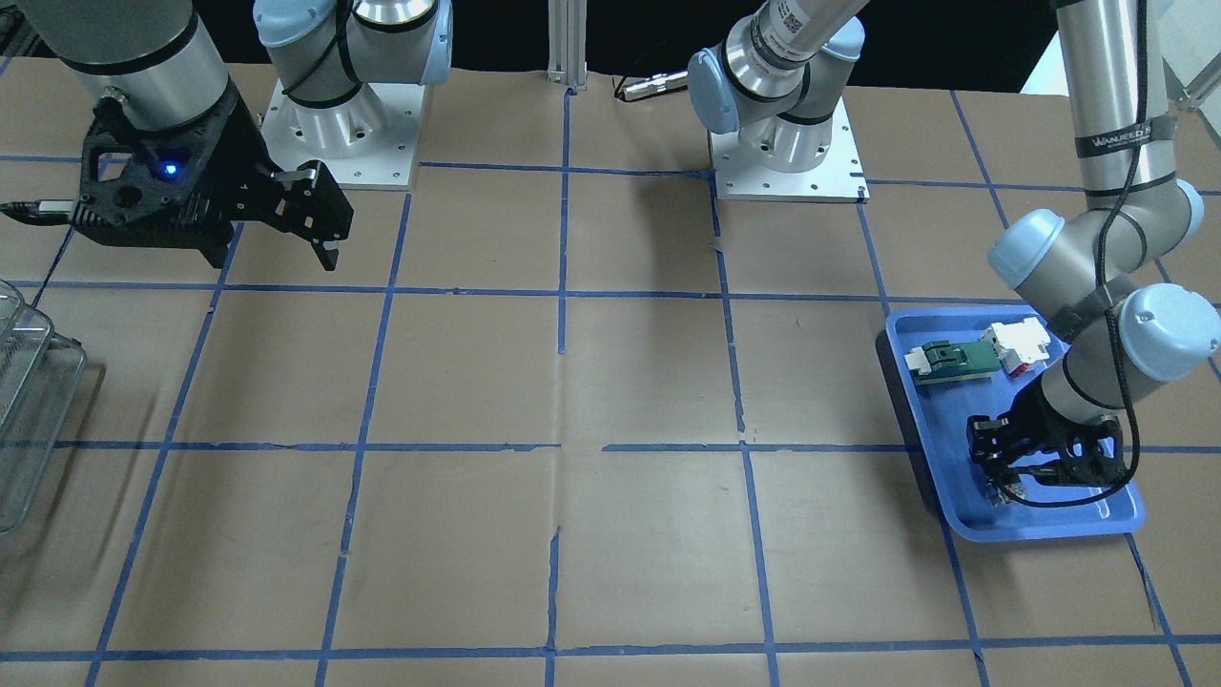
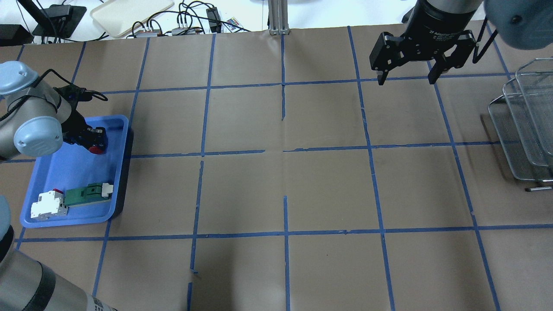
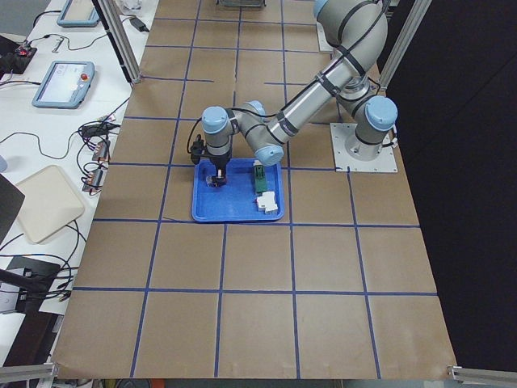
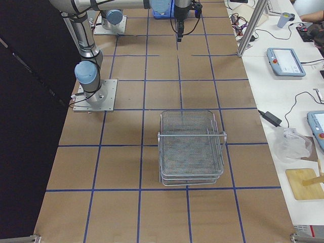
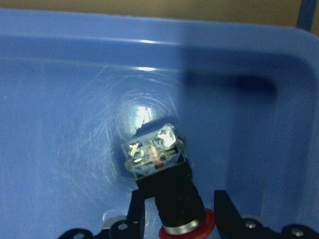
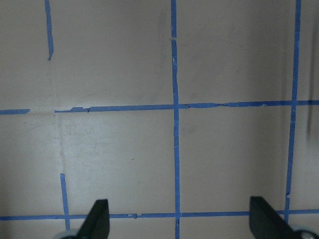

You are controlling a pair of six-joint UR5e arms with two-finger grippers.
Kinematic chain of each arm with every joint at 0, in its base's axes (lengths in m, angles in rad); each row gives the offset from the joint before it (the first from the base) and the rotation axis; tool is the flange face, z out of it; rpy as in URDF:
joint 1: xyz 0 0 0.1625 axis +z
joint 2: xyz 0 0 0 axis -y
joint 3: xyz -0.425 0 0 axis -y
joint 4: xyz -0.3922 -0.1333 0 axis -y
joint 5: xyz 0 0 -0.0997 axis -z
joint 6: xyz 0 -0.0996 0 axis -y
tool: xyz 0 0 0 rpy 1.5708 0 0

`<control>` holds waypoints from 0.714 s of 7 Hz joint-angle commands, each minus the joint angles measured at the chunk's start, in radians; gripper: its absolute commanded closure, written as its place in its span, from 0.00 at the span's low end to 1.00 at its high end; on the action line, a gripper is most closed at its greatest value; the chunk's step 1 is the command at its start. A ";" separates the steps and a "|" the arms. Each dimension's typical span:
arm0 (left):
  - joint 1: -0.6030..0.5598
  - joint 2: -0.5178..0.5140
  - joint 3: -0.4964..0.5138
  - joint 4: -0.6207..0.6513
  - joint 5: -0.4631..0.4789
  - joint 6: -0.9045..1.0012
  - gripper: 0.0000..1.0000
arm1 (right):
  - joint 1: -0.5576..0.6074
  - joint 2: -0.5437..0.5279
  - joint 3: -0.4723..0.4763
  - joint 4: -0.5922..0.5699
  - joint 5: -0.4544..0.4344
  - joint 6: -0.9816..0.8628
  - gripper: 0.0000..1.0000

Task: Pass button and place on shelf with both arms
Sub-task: 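Lift the button with the left gripper and carry it toward the right gripper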

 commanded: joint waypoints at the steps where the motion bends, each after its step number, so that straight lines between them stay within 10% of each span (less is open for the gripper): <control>1: -0.056 0.054 0.059 -0.097 0.000 0.182 0.99 | 0.001 0.000 0.002 0.003 -0.002 -0.002 0.00; 5: -0.234 0.149 0.184 -0.356 -0.016 0.551 1.00 | -0.011 0.000 -0.062 0.017 0.052 0.001 0.00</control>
